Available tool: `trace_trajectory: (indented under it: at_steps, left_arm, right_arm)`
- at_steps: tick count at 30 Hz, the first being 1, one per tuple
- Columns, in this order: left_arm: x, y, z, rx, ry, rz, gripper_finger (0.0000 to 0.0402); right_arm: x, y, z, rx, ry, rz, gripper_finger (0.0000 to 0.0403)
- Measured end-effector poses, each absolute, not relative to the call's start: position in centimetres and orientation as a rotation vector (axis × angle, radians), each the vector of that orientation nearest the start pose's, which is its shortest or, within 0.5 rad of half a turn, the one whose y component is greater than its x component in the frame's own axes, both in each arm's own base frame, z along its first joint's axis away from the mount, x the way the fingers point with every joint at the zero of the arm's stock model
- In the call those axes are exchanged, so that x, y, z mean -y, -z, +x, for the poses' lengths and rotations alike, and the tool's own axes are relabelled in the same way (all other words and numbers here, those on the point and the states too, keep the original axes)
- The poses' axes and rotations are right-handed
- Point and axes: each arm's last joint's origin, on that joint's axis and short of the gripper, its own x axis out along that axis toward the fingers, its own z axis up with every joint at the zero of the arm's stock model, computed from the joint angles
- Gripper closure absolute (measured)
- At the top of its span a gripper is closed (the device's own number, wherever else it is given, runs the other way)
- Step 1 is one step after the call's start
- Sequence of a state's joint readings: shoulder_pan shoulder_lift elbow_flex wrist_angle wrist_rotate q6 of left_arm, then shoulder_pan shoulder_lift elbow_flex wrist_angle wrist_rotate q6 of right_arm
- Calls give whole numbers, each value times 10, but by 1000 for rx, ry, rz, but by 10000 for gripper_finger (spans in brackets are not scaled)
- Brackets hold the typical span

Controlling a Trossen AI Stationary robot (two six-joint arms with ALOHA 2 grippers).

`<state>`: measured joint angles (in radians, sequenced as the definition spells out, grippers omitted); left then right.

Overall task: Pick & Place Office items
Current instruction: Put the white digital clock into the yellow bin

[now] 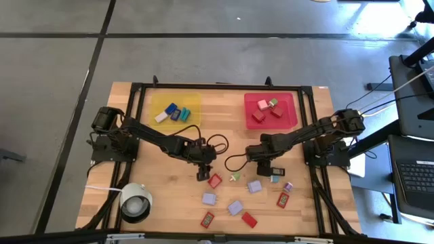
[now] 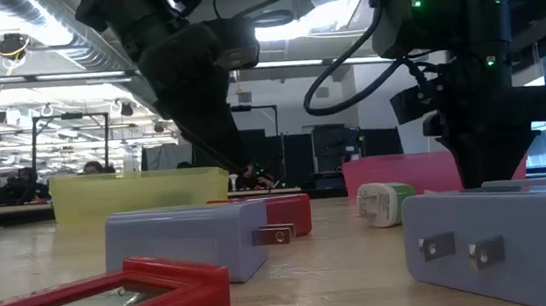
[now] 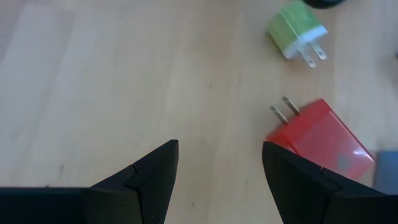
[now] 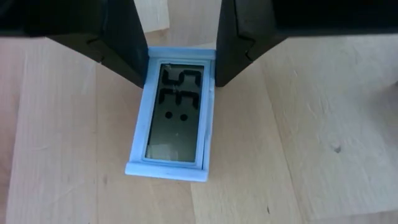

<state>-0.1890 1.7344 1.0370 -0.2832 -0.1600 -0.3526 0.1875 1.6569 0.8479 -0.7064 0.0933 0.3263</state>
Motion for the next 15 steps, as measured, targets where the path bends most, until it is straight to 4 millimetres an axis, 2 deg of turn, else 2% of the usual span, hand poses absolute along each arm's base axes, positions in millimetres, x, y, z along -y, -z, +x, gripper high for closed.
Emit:
trace_trajectory:
  at_steps: [4,7,15]
  left_arm:
    - [58,-173,338,-937,-187,-154,173]
    - [57,-175,341,-883,-250,-168,174]
    - [54,-192,357,-598,-413,-139,176]
  right_arm:
    - [-46,-141,259,-1400,233,69,249]
    - [-48,-157,261,-1301,292,36,241]
    - [-58,-195,273,-1087,392,-123,244]
